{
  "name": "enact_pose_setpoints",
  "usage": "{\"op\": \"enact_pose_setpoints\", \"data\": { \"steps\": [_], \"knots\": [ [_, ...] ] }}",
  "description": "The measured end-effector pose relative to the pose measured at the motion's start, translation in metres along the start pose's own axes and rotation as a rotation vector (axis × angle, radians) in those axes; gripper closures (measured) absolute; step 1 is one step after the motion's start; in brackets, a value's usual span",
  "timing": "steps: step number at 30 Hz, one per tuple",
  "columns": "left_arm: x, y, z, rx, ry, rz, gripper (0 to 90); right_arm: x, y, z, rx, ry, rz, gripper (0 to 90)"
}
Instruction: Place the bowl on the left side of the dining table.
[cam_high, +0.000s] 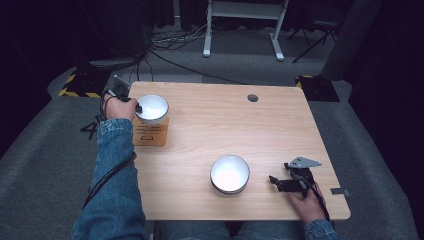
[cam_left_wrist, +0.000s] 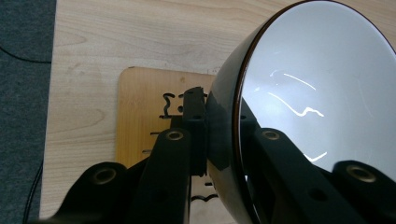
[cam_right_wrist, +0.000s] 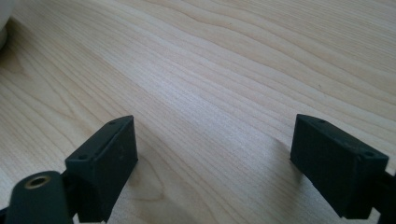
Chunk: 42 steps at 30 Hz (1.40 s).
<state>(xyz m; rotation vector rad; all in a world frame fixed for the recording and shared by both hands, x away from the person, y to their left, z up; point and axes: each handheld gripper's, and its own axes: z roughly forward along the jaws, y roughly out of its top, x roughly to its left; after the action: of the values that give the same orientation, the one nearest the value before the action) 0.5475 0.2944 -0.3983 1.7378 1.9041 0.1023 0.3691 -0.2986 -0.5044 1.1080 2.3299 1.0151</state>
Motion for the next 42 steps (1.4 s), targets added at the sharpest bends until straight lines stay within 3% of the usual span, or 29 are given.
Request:
{"op": "enact_pose_setpoints", "data": {
  "steps": [2,15,23,24,32,34,42],
  "knots": [
    [0.003,-0.001,0.002,0.005,-0.016,-0.013,81.8,0.0,0.0,0.0,0.0,0.0,0.0,14.5],
    [0.023,-0.012,0.02,0.025,-0.003,-0.041,81.7,0.0,0.0,0.0,0.001,0.0,0.0,14.5],
    [0.028,-0.016,0.027,0.035,0.004,-0.047,81.6,0.0,0.0,0.0,0.0,0.0,-0.001,14.5],
    [0.031,-0.017,0.029,0.038,-0.014,-0.052,81.6,0.0,0.0,0.0,0.0,0.0,0.0,14.5],
    [0.038,-0.022,0.033,0.051,-0.021,-0.06,81.5,0.0,0.0,0.0,0.0,-0.001,-0.001,14.5],
    [0.038,-0.023,0.034,0.041,-0.008,-0.062,81.5,0.0,0.0,0.0,0.0,0.0,0.0,14.5],
    [0.042,-0.024,0.034,0.035,-0.021,-0.064,81.7,0.0,0.0,0.0,0.0,0.0,-0.001,14.5]
  ]
}}
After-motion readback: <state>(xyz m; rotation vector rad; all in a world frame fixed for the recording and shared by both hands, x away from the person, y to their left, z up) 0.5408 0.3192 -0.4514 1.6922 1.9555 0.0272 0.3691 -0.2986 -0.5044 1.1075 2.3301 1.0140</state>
